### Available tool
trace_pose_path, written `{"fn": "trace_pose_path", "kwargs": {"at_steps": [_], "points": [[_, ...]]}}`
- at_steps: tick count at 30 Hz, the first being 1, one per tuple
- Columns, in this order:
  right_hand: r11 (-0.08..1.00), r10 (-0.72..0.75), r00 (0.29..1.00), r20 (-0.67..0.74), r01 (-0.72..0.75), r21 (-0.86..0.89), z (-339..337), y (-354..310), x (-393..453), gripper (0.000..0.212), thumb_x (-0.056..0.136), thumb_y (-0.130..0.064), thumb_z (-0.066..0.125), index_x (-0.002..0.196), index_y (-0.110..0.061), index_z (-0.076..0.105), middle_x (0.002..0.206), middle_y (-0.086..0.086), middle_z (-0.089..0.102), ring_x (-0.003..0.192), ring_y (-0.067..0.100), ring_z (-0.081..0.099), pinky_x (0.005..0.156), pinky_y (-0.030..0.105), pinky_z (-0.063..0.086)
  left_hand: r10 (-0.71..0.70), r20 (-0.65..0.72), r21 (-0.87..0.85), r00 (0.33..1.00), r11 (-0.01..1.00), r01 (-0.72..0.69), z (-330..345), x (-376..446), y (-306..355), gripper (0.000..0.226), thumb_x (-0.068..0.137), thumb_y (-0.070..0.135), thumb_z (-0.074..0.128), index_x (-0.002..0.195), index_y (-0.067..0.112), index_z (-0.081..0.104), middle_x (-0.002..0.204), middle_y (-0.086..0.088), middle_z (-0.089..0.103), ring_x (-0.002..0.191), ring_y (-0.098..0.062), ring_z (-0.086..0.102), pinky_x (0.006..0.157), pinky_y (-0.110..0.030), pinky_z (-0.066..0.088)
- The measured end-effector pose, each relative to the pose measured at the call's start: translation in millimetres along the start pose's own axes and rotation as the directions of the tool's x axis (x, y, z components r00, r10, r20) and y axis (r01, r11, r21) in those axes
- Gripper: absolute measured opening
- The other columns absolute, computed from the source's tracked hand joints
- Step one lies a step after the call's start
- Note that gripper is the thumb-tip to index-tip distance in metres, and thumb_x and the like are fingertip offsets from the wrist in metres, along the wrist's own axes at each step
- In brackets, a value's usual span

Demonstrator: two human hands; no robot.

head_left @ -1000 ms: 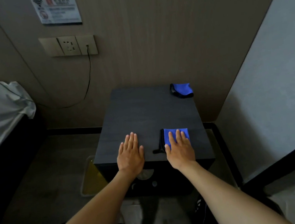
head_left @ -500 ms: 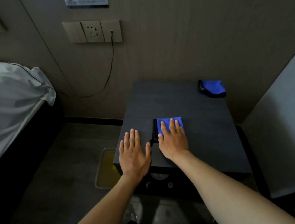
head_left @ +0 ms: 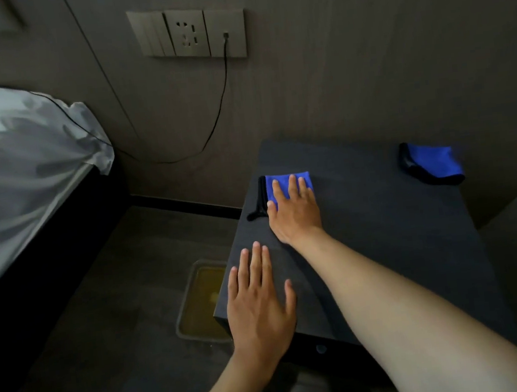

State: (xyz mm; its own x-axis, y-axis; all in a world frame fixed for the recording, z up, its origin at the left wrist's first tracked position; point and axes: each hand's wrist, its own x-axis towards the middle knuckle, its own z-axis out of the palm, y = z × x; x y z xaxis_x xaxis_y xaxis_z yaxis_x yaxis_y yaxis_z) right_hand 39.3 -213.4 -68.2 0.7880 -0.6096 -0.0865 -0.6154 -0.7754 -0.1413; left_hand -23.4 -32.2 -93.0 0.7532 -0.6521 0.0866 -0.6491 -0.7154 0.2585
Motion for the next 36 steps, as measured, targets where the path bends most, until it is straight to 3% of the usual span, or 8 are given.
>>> {"fn": "trace_pose_path", "kwargs": {"at_steps": [10, 18, 29, 33, 36], "points": [[1.0, -0.009, 1.0, -0.011, 0.009, -0.006, 2, -9, 83, 0.059, 0.104, -0.043, 0.019, 0.159, -0.022, 0.01, 0.165, 0.018, 0.001, 0.152, 0.035, -0.002, 0.123, 0.045, 0.002, 0.022, 0.044, -0.021, 0.999, 1.0, -0.021, -3, 5, -4, 0.073, 0.098, 0.061, 0.012, 0.156, 0.021, -0.009, 0.163, 0.005, -0.018, 0.148, -0.01, -0.024, 0.123, -0.037, -0.006], [1.0, -0.008, 1.0, 0.015, 0.008, 0.008, -5, -9, 108, 0.059, 0.104, -0.043, 0.019, 0.159, -0.023, 0.009, 0.165, 0.017, -0.001, 0.152, 0.036, -0.003, 0.123, 0.046, 0.002, 0.001, 0.049, -0.011, 0.999, 1.0, -0.001, 1, 5, -2, 0.075, 0.098, 0.058, 0.019, 0.157, 0.019, -0.005, 0.164, 0.003, -0.013, 0.15, -0.013, -0.018, 0.121, -0.04, -0.002], [0.999, -0.031, 0.995, 0.092, 0.033, -0.01, -2, -8, 29, 0.058, 0.105, -0.044, 0.014, 0.158, -0.026, -0.001, 0.165, 0.014, -0.009, 0.152, 0.033, -0.008, 0.123, 0.045, -0.001, -0.008, -0.004, -0.035, 1.0, 0.999, 0.008, 4, 4, -3, 0.076, 0.098, 0.055, 0.023, 0.158, 0.014, 0.003, 0.166, -0.002, -0.003, 0.152, -0.016, -0.008, 0.124, -0.039, 0.003], [0.999, -0.027, 0.99, 0.137, 0.031, -0.026, -6, -4, -4, 0.058, 0.105, -0.044, 0.013, 0.158, -0.026, -0.002, 0.165, 0.014, -0.01, 0.152, 0.033, -0.008, 0.123, 0.045, 0.0, -0.002, -0.031, -0.112, 1.0, 0.994, -0.002, 1, 1, -4, 0.069, 0.101, 0.043, 0.02, 0.157, 0.011, -0.004, 0.165, -0.004, -0.008, 0.151, -0.014, -0.012, 0.124, -0.038, 0.004], [0.999, -0.023, 0.99, 0.143, 0.027, -0.027, -3, -4, -37, 0.059, 0.105, -0.044, 0.015, 0.158, -0.025, -0.001, 0.165, 0.014, -0.009, 0.152, 0.032, -0.008, 0.124, 0.045, 0.0, -0.013, -0.067, -0.192, 0.998, 0.981, 0.0, -2, -1, -5, 0.061, 0.103, 0.035, 0.017, 0.158, 0.012, 0.004, 0.166, -0.003, 0.0, 0.152, -0.013, -0.005, 0.124, -0.037, 0.008]]}}
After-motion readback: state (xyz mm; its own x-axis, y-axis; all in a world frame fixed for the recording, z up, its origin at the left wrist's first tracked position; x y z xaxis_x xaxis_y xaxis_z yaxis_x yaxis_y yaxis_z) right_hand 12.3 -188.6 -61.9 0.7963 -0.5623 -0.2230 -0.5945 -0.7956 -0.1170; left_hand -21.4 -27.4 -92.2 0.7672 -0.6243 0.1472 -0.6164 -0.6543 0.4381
